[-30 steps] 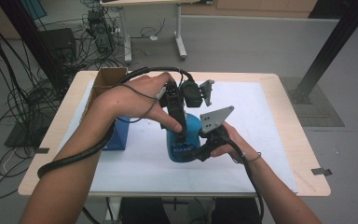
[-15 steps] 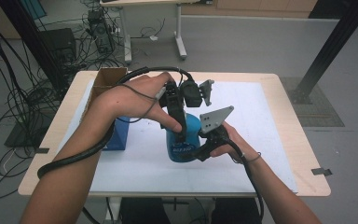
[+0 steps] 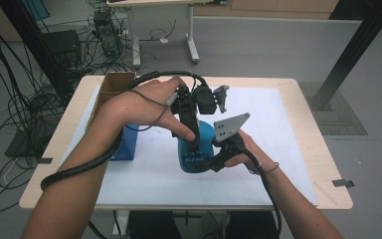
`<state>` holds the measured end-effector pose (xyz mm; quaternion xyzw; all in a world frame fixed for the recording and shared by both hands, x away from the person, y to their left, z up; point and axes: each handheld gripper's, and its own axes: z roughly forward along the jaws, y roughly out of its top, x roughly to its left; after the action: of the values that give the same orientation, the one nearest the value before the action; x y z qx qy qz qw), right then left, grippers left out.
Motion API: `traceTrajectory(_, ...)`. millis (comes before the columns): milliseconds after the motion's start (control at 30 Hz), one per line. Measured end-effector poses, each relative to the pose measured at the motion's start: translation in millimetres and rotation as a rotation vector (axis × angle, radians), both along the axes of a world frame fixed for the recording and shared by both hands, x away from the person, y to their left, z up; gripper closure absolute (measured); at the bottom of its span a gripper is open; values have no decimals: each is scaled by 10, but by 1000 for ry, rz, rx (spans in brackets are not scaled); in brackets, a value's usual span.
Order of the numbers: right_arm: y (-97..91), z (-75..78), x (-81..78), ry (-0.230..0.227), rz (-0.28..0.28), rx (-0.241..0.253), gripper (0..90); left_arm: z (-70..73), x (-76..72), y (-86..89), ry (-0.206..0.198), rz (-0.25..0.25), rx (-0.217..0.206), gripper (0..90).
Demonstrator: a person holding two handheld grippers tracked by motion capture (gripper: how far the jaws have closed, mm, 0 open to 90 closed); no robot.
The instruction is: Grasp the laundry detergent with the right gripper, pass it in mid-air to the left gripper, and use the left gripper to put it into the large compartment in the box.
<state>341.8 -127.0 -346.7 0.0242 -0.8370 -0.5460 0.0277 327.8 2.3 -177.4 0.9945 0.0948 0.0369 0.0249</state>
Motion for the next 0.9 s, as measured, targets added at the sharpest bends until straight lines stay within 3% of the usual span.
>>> traceTrajectory(900, 6, 5, -3, -7, 3, -4, 400, -9, 0, 2, -2, -3, 10, 67)
